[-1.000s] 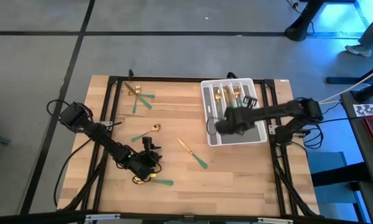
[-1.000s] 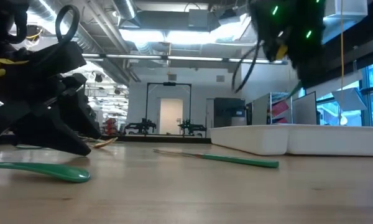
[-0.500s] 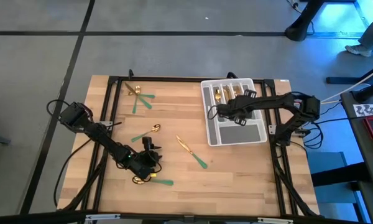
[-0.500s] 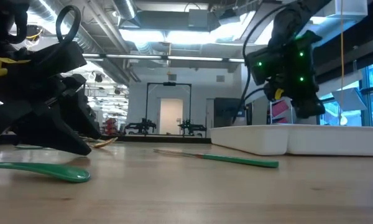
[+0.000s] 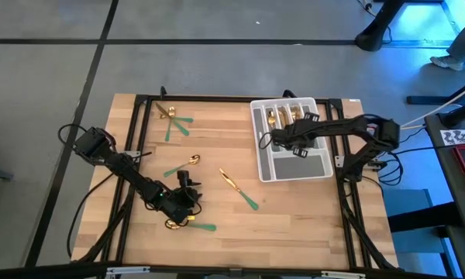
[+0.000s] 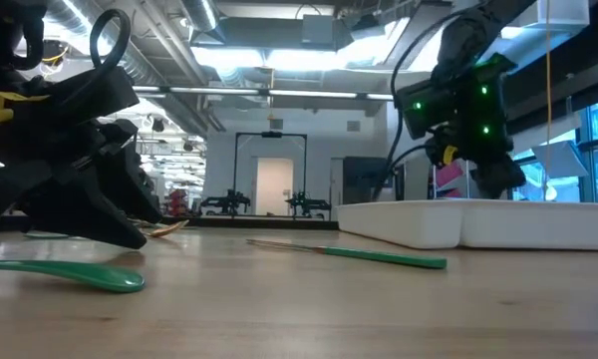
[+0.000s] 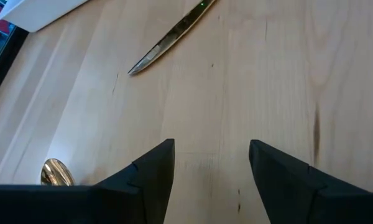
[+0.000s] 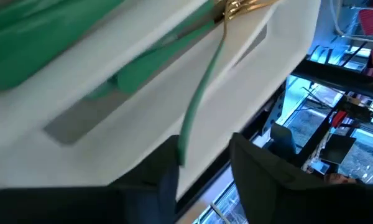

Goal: Sort silverware
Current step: Put the green fork into the silverware tray, then put the green knife into the silverware tray

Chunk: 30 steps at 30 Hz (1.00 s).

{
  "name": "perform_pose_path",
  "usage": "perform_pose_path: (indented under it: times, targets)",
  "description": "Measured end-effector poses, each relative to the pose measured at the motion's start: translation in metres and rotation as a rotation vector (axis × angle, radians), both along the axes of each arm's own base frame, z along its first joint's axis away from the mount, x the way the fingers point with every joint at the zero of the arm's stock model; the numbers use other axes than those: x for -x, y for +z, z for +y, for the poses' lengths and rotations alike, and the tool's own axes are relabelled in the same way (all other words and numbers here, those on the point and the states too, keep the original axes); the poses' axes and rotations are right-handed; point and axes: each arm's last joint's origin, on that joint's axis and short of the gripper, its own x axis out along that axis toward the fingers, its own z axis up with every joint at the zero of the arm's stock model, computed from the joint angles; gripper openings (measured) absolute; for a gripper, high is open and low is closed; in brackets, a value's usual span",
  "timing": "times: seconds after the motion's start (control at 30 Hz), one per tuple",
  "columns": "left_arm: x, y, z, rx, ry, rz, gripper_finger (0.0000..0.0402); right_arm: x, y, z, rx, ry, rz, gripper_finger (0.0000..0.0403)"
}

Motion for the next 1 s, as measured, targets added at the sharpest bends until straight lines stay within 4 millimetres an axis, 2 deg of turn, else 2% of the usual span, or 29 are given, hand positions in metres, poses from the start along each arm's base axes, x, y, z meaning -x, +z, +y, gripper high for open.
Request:
perform_pose_path:
  times: [0.13,0.27,0.4,0.53,0.77,0.9,1.0]
  targets:
    - [0.0,0.0,0.0,0.001,0.001,-0.001,0.0198,-0.004,0.02,-0.001,0.005,-0.016,-0.028,0.0174]
    - [0.0,0.0,0.0,0.011,0.01,-0.007,0.0198,-0.012,0.038,0.001,0.012,-0.041,-0.127,0.018]
    - [0.0,0.0,0.0,0.02,0.017,-0.012,0.0198,-0.02,0.048,0.013,0.037,0.014,-0.188,0.0181]
    - [0.0,0.0,0.0,0.026,0.024,-0.015,0.0198,-0.022,0.048,0.023,0.061,0.067,-0.173,0.0181]
    - [0.0,0.0,0.0,0.029,0.027,-0.016,0.0198,-0.015,0.038,0.025,0.068,0.035,-0.154,0.0181]
    - [0.0,0.0,0.0,0.032,0.029,-0.017,0.0198,-0.022,0.036,0.032,0.062,0.017,-0.251,0.0182]
    - [0.0,0.0,0.0,0.045,0.041,-0.025,0.0198,-0.038,0.035,0.048,0.029,0.08,-0.386,0.0182]
